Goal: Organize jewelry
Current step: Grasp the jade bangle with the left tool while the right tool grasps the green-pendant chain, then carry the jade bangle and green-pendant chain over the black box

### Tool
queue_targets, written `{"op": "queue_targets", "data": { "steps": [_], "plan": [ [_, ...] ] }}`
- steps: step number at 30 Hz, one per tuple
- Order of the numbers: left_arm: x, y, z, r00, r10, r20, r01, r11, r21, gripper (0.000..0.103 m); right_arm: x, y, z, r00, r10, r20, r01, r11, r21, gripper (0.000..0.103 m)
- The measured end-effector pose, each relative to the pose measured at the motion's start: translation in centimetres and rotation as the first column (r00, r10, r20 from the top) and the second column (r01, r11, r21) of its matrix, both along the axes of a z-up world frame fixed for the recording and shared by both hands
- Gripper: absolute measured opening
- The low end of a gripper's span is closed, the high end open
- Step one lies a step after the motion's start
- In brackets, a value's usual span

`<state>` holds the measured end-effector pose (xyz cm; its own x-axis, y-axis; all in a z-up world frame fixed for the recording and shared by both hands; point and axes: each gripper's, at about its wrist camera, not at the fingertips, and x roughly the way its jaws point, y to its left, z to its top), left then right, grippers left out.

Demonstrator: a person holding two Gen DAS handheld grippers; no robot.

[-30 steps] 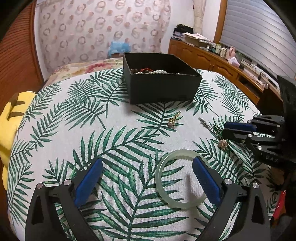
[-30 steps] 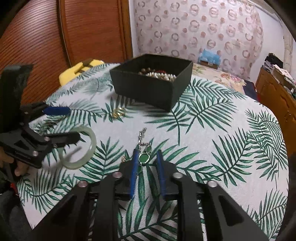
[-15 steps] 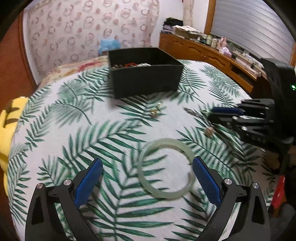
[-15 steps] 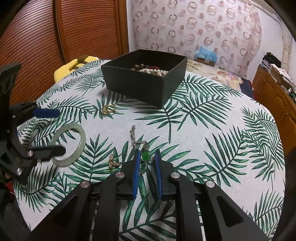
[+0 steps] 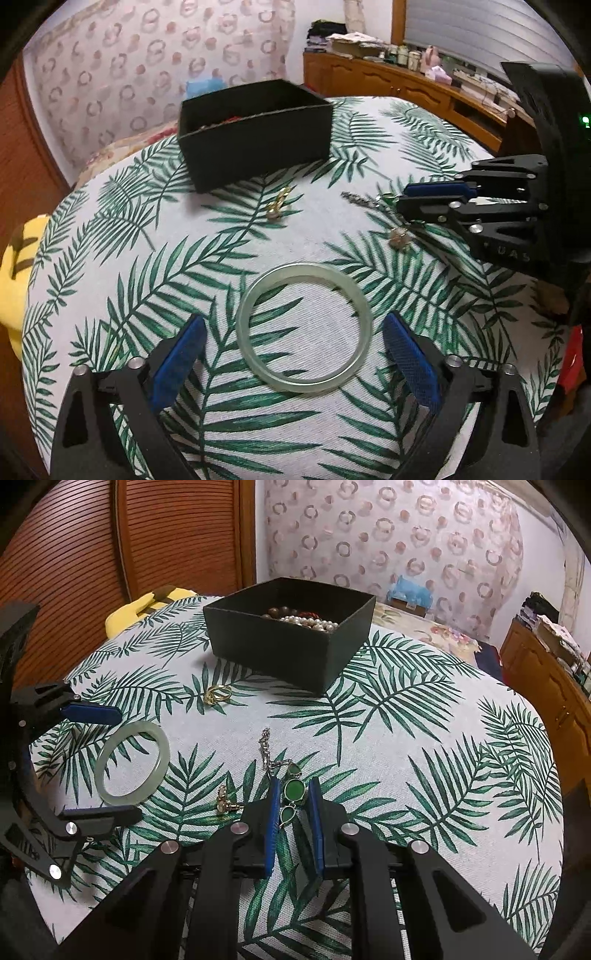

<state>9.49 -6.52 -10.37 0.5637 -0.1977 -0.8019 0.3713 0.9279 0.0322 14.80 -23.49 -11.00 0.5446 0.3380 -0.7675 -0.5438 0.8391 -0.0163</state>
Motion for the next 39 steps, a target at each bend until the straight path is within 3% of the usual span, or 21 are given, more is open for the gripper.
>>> {"op": "queue_targets", "data": {
  "steps": [1, 2, 7, 17, 39],
  "plan": [
    [-0.1, -0.1, 0.1, 1.0, -0.01, 0.008, 0.01, 1.0, -0.002, 0.08, 0.0, 0.0, 0.0, 1.0, 0.0, 0.0, 0.0, 1.0, 0.0, 0.017],
    [-0.2, -0.2, 0.3, 1.0, -0.016, 0.013, 0.016, 1.0, -0.005, 0.069, 0.0, 0.0, 0.0, 1.0, 0.0, 0.0, 0.0, 1.0, 0.0, 0.017],
    [-0.3, -0.2, 0.5, 1.0, -0.017, 0.024, 0.018, 1.0, -0.002, 0.069, 0.0, -0.1, 0.0, 1.0, 0.0, 0.001, 0.0, 1.0, 0.0, 0.017],
    [0.1, 0.9, 2.5, 0.996, 0.03, 0.084, -0.023, 0.997, -0.074, 0.069, -0.1, 0.1, 0.6, 0.999, 0.036, 0.009, -0.036, 0.999, 0.005, 0.013],
    [4.4, 2.6, 7.4, 0.977, 0.089, 0.192, -0.064, 0.989, -0.136, 0.069, 2.1, 1.0, 10.7, 0.973, 0.078, 0.218, -0.09, 0.995, 0.044, 0.013]
  ]
}}
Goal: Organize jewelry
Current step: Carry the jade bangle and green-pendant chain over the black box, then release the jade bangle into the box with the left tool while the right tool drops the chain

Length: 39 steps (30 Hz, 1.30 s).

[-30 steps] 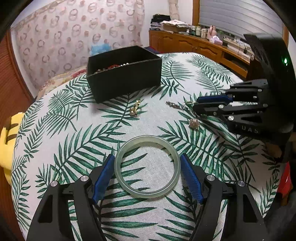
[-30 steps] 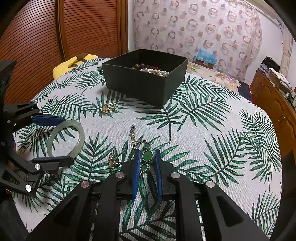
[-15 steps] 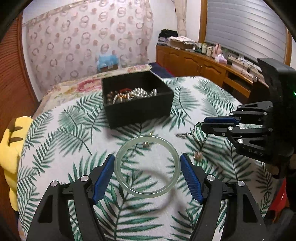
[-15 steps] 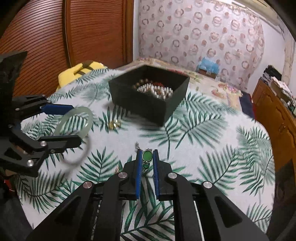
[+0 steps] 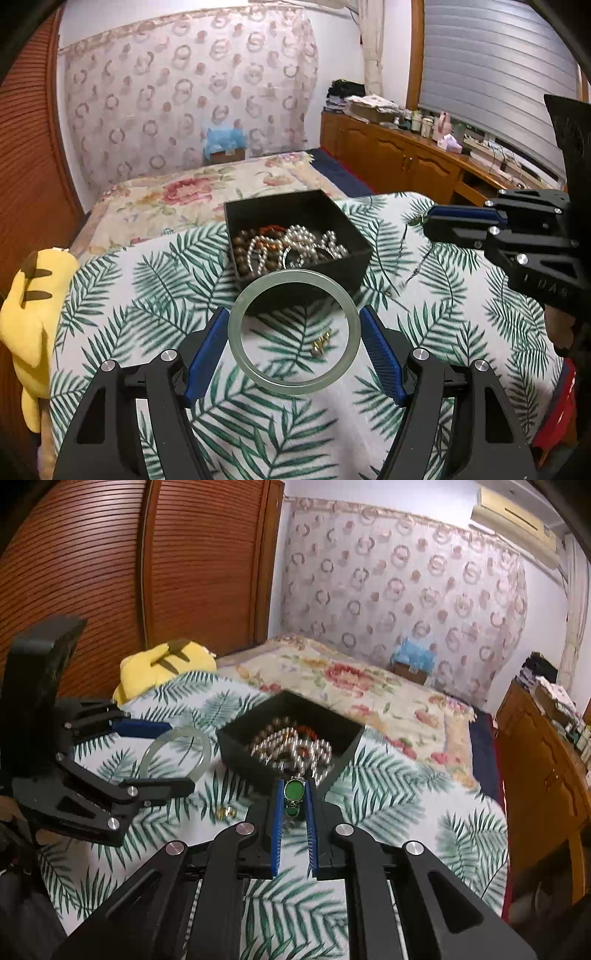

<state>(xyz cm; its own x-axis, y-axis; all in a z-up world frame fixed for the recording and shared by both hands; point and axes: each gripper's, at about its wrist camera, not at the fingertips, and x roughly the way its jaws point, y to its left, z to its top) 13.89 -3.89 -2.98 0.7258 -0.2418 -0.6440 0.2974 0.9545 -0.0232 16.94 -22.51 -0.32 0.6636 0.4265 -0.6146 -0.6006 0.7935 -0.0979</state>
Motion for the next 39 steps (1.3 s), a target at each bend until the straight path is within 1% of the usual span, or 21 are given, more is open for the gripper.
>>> {"op": "queue_targets", "data": {
  "steps": [8, 12, 14, 23, 25, 30, 34, 39],
  "plan": [
    [1.3, 0.4, 0.9, 1.0, 0.015, 0.022, -0.015, 1.0, 0.003, 0.069, 2.7, 1.3, 2.2, 0.999, 0.019, 0.036, -0.021, 0.998, 0.054, 0.013],
    [1.8, 0.6, 1.3, 0.999, 0.021, 0.029, -0.021, 1.0, 0.007, 0.069, 4.2, 2.3, 2.4, 0.999, 0.021, 0.038, -0.023, 0.998, 0.061, 0.013],
    [2.1, 0.7, 1.4, 0.999, 0.022, 0.029, -0.023, 1.0, 0.01, 0.069, 5.0, 2.6, 2.1, 0.999, 0.022, 0.027, -0.024, 0.998, 0.061, 0.013],
    [4.0, 0.7, 1.5, 1.0, 0.021, 0.023, -0.021, 1.0, 0.014, 0.069, 8.5, 3.0, -1.3, 0.996, 0.01, -0.091, -0.002, 0.997, 0.082, 0.014],
    [4.6, 0.5, 1.5, 1.0, 0.021, 0.019, -0.021, 1.0, 0.018, 0.069, 8.8, 3.1, -1.8, 0.996, -0.004, -0.092, 0.011, 0.997, 0.075, 0.014],
    [5.9, 0.2, 1.2, 1.0, 0.022, 0.008, -0.022, 1.0, 0.017, 0.069, 9.1, 2.3, -2.2, 0.994, -0.013, -0.104, 0.023, 0.996, 0.091, 0.014],
    [6.7, 0.0, 0.9, 1.0, 0.019, 0.002, -0.019, 1.0, 0.013, 0.069, 8.7, 1.3, -2.5, 0.995, -0.027, -0.099, 0.037, 0.995, 0.097, 0.014],
    [8.2, -1.0, 0.6, 1.0, 0.009, -0.008, -0.009, 0.999, 0.031, 0.069, 7.5, -0.3, -3.0, 0.995, -0.044, -0.093, 0.053, 0.994, 0.098, 0.014]
  ]
}}
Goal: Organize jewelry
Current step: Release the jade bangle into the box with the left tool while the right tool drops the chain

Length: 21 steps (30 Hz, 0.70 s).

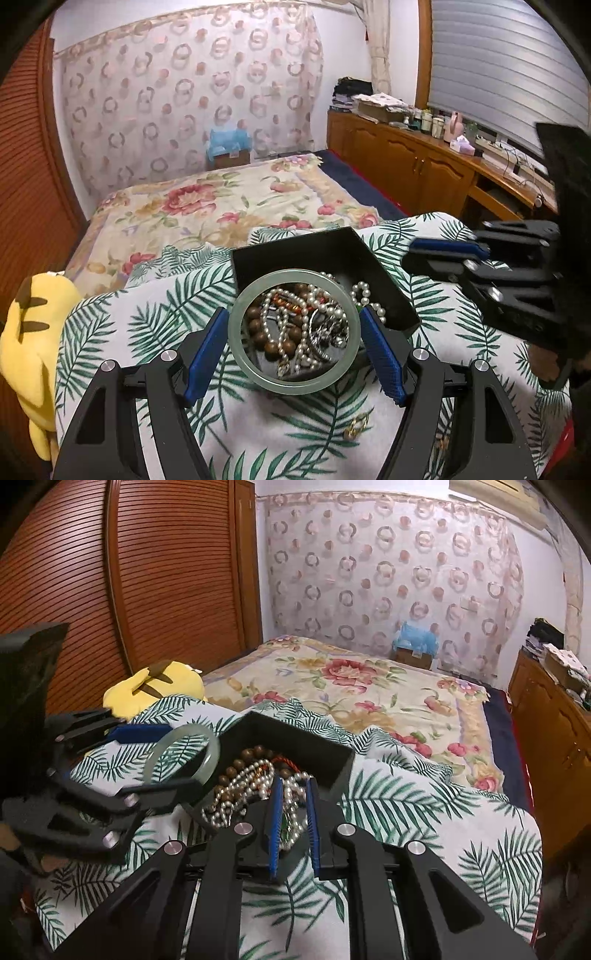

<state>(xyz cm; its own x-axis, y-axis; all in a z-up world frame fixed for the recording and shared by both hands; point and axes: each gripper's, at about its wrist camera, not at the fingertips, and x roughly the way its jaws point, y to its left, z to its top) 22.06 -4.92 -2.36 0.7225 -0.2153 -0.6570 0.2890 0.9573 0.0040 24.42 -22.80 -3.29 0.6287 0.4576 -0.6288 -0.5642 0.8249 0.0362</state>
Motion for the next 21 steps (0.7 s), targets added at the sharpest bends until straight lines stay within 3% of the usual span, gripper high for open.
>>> {"op": "queue_targets", "data": {
  "steps": [5, 18, 21],
  "plan": [
    [1.3, -0.9, -0.3, 1.0, 0.0, -0.014, 0.0, 1.0, 0.002, 0.069, -1.4, -1.7, -0.7, 1.0, -0.018, 0.001, 0.018, 1.0, 0.008, 0.021],
    [2.9, -2.6, -1.7, 0.999, -0.003, -0.05, 0.004, 1.0, 0.03, 0.069, -4.4, -4.0, -3.0, 0.999, -0.033, -0.02, 0.034, 0.999, 0.015, 0.021],
    [2.5, -2.6, -1.5, 0.999, -0.006, -0.033, 0.007, 1.0, 0.029, 0.078, -4.9, -4.3, -3.1, 0.999, -0.037, -0.027, 0.037, 0.999, 0.025, 0.022]
  ]
}}
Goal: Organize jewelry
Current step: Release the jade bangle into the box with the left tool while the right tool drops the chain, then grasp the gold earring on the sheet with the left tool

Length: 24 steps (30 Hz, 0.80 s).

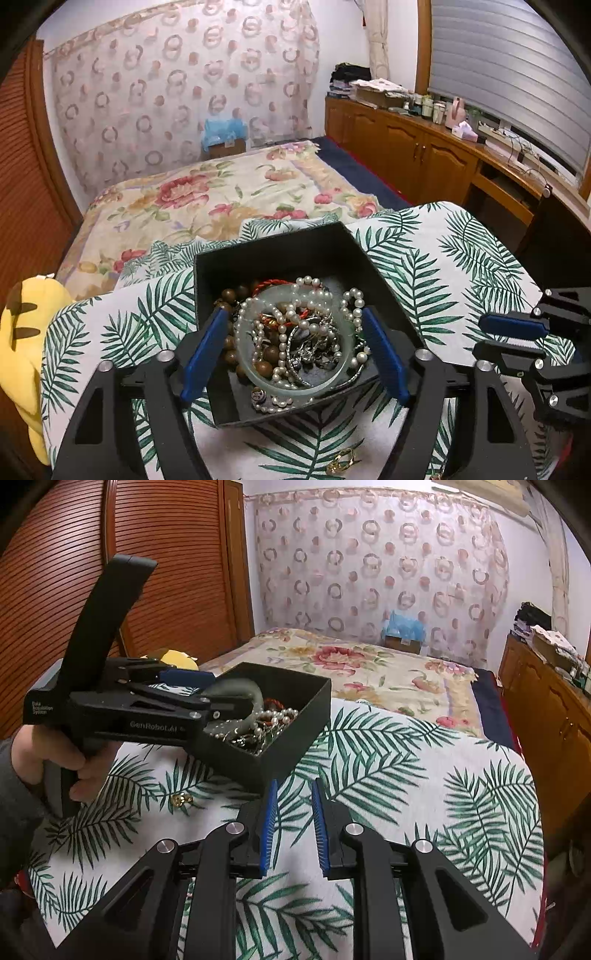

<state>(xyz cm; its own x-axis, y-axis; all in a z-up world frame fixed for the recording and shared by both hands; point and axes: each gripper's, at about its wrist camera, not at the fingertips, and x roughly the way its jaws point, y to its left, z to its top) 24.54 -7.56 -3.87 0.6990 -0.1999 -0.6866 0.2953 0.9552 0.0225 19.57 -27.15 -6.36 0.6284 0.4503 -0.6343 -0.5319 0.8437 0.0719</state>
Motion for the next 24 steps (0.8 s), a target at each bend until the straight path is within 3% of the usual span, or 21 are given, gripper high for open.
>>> {"op": "queue_targets", "data": {
  "steps": [3, 4, 11, 19, 24],
  "plan": [
    [-0.3, 0.0, 0.4, 1.0, -0.005, 0.005, 0.005, 1.0, -0.005, 0.08, -0.6, -0.1, -0.2, 1.0, -0.008, -0.005, 0.008, 1.0, 0.007, 0.041],
    [-0.5, 0.0, 0.5, 1.0, -0.008, 0.008, 0.008, 1.0, -0.005, 0.08, -0.8, -0.1, -0.2, 1.0, -0.006, -0.006, 0.006, 1.0, 0.008, 0.043],
    [-2.9, 0.7, 1.5, 0.999, -0.021, 0.046, 0.022, 0.999, -0.026, 0.094, -2.8, 1.0, -1.0, 0.999, 0.045, -0.026, -0.045, 0.999, -0.007, 0.043],
    [-6.0, 1.5, 0.8, 0.997, -0.06, 0.045, 0.061, 0.998, -0.022, 0.095, -5.8, 3.6, -2.6, 0.988, 0.145, -0.059, -0.148, 0.987, -0.065, 0.043],
    [-7.1, 2.2, -1.3, 0.997, -0.078, -0.006, 0.078, 0.997, -0.013, 0.095, -6.2, 4.8, -3.8, 0.98, 0.174, -0.099, -0.184, 0.978, -0.102, 0.043]
  ]
}}
